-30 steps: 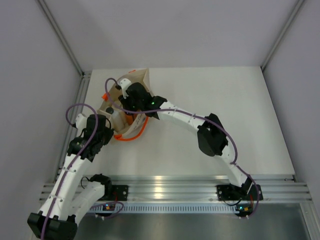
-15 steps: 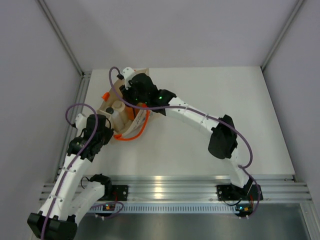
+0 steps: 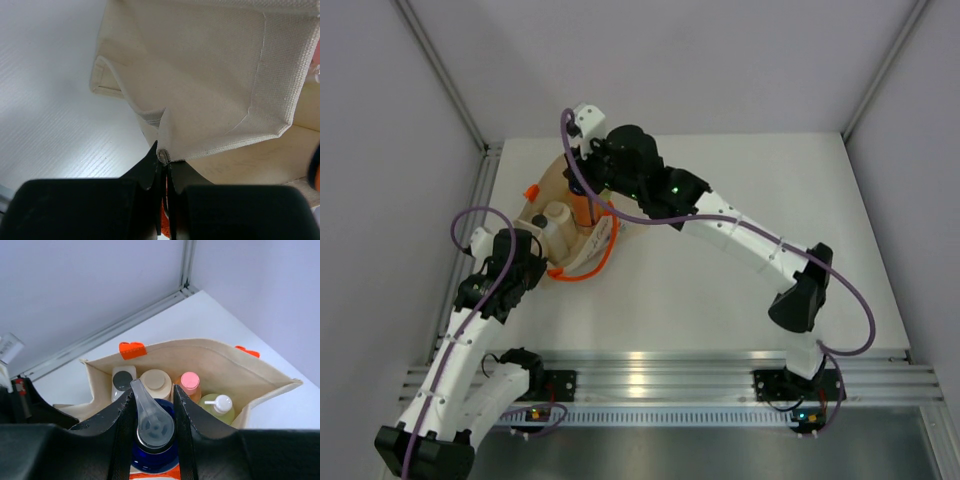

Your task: Take the personal care products out of the canvas bag

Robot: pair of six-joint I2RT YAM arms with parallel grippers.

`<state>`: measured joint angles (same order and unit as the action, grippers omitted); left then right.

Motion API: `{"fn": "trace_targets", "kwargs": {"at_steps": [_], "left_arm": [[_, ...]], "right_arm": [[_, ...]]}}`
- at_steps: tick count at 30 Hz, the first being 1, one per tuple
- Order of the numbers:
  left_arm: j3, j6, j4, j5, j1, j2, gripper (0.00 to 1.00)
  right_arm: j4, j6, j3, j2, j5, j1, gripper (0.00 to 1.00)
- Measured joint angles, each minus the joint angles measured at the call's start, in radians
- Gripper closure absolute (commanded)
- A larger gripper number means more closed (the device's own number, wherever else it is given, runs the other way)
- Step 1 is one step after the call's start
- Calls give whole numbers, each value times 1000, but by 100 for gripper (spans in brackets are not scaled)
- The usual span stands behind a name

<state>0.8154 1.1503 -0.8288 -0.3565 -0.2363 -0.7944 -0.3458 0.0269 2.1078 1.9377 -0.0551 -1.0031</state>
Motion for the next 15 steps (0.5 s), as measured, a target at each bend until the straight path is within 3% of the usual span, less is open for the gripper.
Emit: {"fn": "trace_targets", "kwargs": {"at_steps": [10, 15], "left_arm": [[3, 0, -2, 0, 0, 0, 100], [10, 0, -10, -3, 0, -2, 100]], "right_arm": [[-39, 6, 29, -142, -60, 13, 100], [-73, 0, 14, -203, -80, 77, 100]]}}
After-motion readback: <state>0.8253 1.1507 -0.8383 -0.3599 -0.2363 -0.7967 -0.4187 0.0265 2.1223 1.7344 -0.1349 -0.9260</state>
